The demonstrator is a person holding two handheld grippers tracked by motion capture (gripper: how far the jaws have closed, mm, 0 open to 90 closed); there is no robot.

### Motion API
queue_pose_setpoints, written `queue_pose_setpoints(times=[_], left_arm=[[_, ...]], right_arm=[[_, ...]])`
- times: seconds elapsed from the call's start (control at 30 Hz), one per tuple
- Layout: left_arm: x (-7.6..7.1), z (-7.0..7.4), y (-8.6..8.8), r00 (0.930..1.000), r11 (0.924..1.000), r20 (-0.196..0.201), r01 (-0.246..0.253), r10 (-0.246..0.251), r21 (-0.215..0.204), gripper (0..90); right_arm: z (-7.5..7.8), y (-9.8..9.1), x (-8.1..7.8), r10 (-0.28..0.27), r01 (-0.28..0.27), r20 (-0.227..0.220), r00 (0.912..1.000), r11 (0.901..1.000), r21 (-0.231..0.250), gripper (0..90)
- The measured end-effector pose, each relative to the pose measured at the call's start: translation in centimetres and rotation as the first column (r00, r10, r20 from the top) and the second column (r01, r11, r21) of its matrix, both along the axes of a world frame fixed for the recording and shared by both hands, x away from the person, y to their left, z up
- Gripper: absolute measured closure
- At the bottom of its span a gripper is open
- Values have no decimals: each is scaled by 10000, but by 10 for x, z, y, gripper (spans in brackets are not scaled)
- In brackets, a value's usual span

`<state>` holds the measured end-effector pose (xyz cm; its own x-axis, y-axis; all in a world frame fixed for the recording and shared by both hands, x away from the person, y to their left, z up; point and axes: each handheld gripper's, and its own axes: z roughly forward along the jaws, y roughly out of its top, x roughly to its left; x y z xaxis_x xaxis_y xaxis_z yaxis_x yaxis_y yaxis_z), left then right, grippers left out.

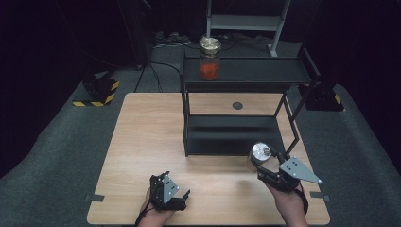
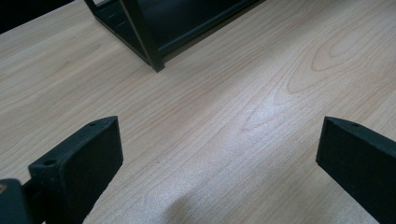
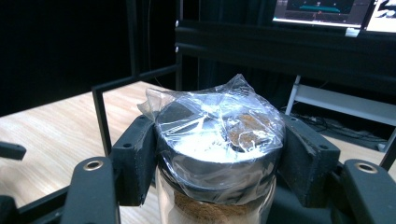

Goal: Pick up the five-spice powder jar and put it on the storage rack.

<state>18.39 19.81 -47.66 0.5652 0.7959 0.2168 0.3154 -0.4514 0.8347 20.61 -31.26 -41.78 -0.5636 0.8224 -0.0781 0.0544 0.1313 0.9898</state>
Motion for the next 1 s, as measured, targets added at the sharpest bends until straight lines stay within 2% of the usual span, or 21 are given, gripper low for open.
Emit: queue_pose_setpoints(times=[0.5,1.0], left_arm=[[0,0,2,10000,9999,-17,3,-3,-104,8],[1,0,3,10000,9998,-36,8,-8,-174,8]], right_arm=[[43,-10,2,-216,212,459,9987,9997,87,342],[72,-9,12,-193,185,687,9975,9998,118,343]])
